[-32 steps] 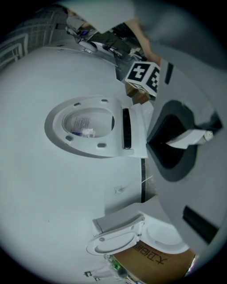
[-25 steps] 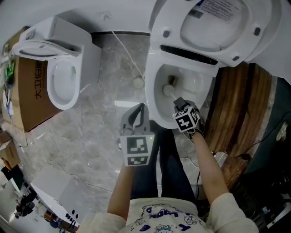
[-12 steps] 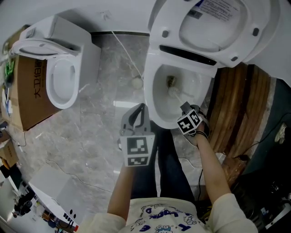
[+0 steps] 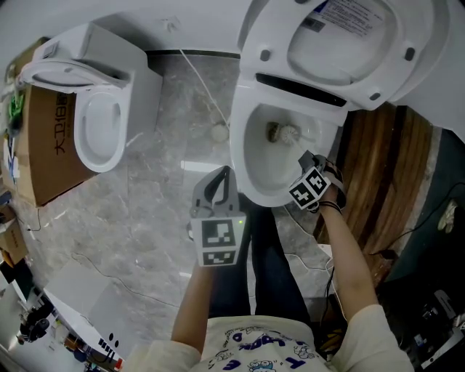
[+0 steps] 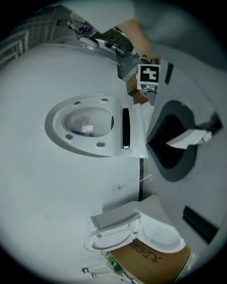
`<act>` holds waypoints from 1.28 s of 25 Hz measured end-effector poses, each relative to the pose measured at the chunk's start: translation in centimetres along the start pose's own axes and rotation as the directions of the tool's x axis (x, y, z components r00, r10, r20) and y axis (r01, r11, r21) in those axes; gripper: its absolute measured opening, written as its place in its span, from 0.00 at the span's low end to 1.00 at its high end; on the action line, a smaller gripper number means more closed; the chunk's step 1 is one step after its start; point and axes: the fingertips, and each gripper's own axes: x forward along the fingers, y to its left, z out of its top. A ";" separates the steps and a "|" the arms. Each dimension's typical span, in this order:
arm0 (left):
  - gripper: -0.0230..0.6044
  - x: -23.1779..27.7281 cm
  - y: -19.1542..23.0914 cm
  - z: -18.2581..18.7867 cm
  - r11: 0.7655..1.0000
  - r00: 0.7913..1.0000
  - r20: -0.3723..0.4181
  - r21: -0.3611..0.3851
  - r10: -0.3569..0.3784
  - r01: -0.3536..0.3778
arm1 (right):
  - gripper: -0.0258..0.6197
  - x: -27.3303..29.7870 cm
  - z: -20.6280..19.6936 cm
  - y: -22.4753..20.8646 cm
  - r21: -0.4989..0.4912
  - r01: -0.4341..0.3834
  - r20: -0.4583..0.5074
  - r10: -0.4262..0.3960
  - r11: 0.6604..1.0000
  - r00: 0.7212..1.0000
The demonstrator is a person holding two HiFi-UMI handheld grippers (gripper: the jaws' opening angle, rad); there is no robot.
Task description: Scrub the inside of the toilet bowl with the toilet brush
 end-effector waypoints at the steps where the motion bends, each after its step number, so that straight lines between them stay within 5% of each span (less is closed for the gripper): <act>1: 0.04 0.0 -0.1 0.0 1.000 1.000 0.000 0.000 0.000 0.000 | 0.30 -0.1 0.2 -0.5 -0.022 0.018 0.005 -0.018 1.000 1.000; 12: 0.04 0.0 -0.3 0.2 1.000 1.000 0.007 -0.001 -0.001 0.001 | 0.30 -0.4 0.3 -3.1 -0.079 0.089 0.037 -0.086 0.993 0.996; 17: 0.04 -0.1 -0.4 0.0 1.000 1.000 0.006 0.003 -0.004 0.004 | 0.30 0.1 -1.0 -1.3 -0.070 0.036 0.000 -0.036 0.997 0.999; 23: 0.04 -0.3 -0.5 -0.2 1.000 1.000 0.006 0.003 -0.009 0.009 | 0.30 0.0 -1.9 2.1 0.081 -0.095 -0.014 0.097 0.992 0.995; 26: 0.04 -0.4 -0.5 -0.1 1.000 1.000 0.009 -0.001 -0.012 0.012 | 0.30 -0.3 -1.5 3.5 0.216 -0.179 0.001 0.183 0.960 0.983; 32: 0.04 -0.6 -0.6 -0.2 1.000 1.000 0.013 -0.004 -0.016 0.016 | 0.30 -0.8 1.0 5.0 0.478 -0.323 0.108 0.310 0.817 0.945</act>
